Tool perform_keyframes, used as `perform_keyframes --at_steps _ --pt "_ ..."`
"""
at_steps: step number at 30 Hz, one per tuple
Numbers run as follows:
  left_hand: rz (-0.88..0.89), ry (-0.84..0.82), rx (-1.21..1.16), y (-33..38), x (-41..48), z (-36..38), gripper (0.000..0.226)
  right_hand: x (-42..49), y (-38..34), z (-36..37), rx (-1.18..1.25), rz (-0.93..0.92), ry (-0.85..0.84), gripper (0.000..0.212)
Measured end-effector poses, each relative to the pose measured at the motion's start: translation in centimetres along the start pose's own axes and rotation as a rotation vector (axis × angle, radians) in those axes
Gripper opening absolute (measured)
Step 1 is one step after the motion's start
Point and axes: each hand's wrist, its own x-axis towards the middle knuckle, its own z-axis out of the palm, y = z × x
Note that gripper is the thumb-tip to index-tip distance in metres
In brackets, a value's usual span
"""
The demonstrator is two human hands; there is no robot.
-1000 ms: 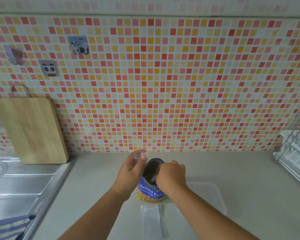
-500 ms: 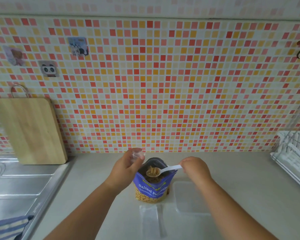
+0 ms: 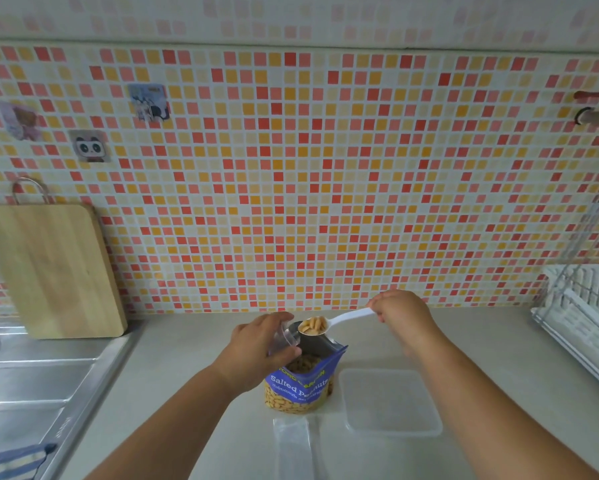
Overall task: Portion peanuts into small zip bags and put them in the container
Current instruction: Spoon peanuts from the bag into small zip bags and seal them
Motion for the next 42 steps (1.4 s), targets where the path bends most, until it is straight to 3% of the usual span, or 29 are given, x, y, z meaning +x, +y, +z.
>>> perform_keyframes --at_steps 2,6,11,16,18,20,22,24,27,29,31,34,35,42 --pt "0.006 0.004 0.006 0.3 0.1 0.2 0.057 0.2 -0.4 0.4 -0.067 -0.008 -0.02 0.008" --pt "0.029 0.026 0.001 0.8 0.5 0.7 0.056 0.3 -3.2 1.4 -0.484 -0.016 -0.112 0.023" --pt "0.038 0.116 -0.086 1.9 1.0 1.4 0.047 -2.6 -6.8 2.5 -0.601 -0.427 -0.206 0.027" --pt "-0.019 0.244 -0.258 2.0 1.1 1.7 0.032 -4.9 -9.5 1.6 -0.786 -0.956 -0.029 0.021" --pt "-0.045 0.274 -0.321 1.7 1.1 1.7 0.034 -5.3 -9.7 0.4 -0.827 -1.043 0.089 0.021" --pt "-0.061 0.291 -0.344 1.4 1.0 1.6 0.031 -5.0 -9.0 -0.4 -0.811 -1.067 0.32 0.02" --pt "-0.064 0.311 -0.375 1.2 0.7 1.4 0.026 -4.5 -7.8 -0.6 -0.754 -0.987 0.448 0.02" --pt "-0.06 0.349 -0.488 1.5 0.3 0.9 0.019 -4.1 -5.8 0.7 -0.798 -0.806 0.272 0.024" --pt "-0.091 0.33 -0.901 2.6 -0.6 -0.1 0.02 -3.6 -2.4 3.5 -0.848 -0.6 -0.059 0.027" --pt "-0.126 0.221 -1.147 3.1 -1.0 -0.6 0.027 -3.4 -0.8 4.9 -0.794 -0.585 -0.078 0.03" --pt "-0.1 0.091 -1.417 3.4 -1.2 -0.6 0.043 -3.5 -0.9 5.6 -0.505 -0.529 -0.076 0.033" --pt "-0.034 -0.106 -1.652 4.0 -1.6 -0.4 0.063 -5.0 -2.1 6.2 0.247 -0.268 -0.39 0.023" --pt "-0.021 -0.148 -1.684 4.1 -1.7 -0.4 0.065 -5.5 -2.3 6.4 0.364 -0.203 -0.443 0.023" --pt "-0.047 -0.227 -1.752 5.3 -2.6 -0.8 0.053 -6.6 -1.9 6.2 0.62 -0.073 -0.473 0.02"
